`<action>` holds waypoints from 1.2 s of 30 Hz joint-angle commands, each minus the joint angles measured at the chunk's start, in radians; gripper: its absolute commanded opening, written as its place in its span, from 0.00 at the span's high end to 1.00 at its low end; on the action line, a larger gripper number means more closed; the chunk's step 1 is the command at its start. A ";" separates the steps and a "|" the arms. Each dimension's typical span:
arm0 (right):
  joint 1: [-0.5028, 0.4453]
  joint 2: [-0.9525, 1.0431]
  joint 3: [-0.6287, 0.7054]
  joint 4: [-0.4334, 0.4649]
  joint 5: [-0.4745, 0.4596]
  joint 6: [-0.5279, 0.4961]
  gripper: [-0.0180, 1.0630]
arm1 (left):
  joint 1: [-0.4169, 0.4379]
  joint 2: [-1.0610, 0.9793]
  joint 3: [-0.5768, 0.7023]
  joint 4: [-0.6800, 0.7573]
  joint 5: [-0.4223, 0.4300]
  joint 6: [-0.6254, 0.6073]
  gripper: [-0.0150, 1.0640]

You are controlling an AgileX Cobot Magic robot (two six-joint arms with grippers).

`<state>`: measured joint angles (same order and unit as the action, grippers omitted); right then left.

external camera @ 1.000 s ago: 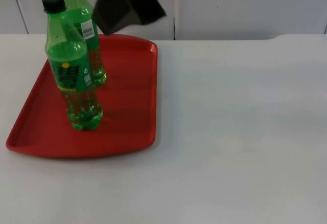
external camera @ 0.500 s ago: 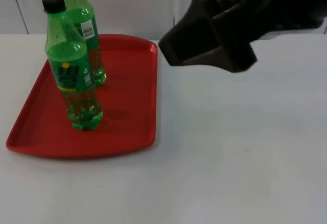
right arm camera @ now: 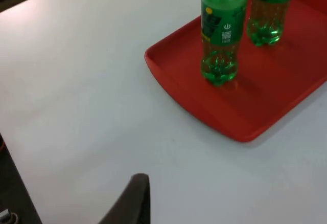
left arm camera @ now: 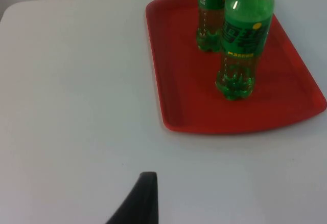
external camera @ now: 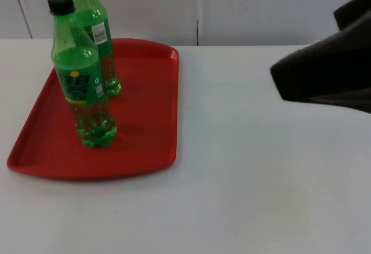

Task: Place the bottle upright on the tray.

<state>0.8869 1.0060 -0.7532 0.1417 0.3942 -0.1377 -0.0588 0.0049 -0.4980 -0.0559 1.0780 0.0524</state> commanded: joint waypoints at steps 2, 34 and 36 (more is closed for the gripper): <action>0.005 -0.092 0.045 -0.009 -0.015 -0.008 0.01 | 0.000 -0.005 0.003 -0.003 -0.002 -0.006 0.01; 0.005 -0.881 0.121 -0.081 0.494 0.004 0.01 | 0.000 -0.005 0.003 -0.003 -0.002 -0.006 0.01; 0.005 -0.901 0.121 -0.097 0.507 0.016 0.01 | 0.000 -0.005 0.003 -0.003 -0.002 -0.006 0.01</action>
<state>0.8869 0.1286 -0.6337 0.0633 0.8823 -0.1285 -0.0588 0.0049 -0.4980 -0.0559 1.0780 0.0524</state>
